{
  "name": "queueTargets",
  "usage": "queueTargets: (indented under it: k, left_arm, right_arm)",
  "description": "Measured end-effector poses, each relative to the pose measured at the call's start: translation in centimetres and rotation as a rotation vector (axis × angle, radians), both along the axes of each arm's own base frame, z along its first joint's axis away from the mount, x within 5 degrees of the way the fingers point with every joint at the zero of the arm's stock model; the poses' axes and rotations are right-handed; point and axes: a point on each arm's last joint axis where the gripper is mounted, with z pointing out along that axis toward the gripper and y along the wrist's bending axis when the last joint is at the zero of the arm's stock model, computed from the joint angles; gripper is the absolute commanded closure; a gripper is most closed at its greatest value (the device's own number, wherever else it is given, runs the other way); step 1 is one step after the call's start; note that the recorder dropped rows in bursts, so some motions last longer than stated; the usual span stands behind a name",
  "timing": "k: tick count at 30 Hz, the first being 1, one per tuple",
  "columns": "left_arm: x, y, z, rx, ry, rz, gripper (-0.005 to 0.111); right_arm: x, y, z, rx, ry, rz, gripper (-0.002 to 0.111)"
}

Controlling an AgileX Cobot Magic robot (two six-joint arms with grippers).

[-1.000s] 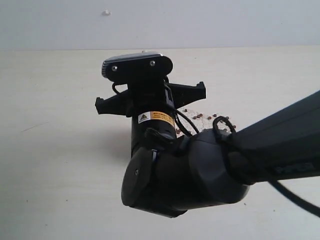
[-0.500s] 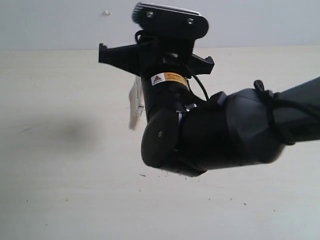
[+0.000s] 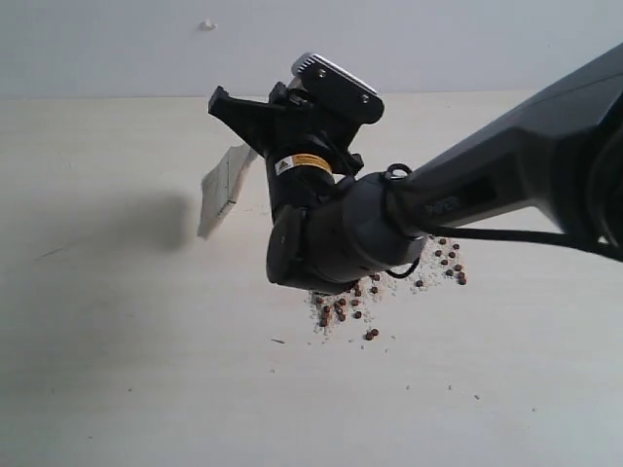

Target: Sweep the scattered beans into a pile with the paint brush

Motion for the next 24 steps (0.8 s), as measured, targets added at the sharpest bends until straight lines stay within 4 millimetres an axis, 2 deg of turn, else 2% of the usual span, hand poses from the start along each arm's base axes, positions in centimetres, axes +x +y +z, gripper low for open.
queueTargets:
  k: [3,8,12,16,24]
  left_arm:
    - [0.0,0.0,0.0,0.0,0.0,0.0,0.107]
    - [0.0,0.0,0.0,0.0,0.0,0.0,0.107]
    - [0.0,0.0,0.0,0.0,0.0,0.0,0.107]
    - [0.0,0.0,0.0,0.0,0.0,0.0,0.107]
    - [0.0,0.0,0.0,0.0,0.0,0.0,0.107]
  right_arm:
    - [0.9,0.9,0.1,-0.052,-0.002,-0.015,0.108]
    - [1.8,1.1,0.0,-0.155,0.064,-0.071,0.108]
    - [2.1,0.5,-0.4,-0.188,0.122,-0.115,0.108]
    - [2.1,-0.1,-0.7,-0.296,0.157,-0.155,0.108]
    - [1.9,-1.4,0.2,-0.484,0.221,-0.275,0.108]
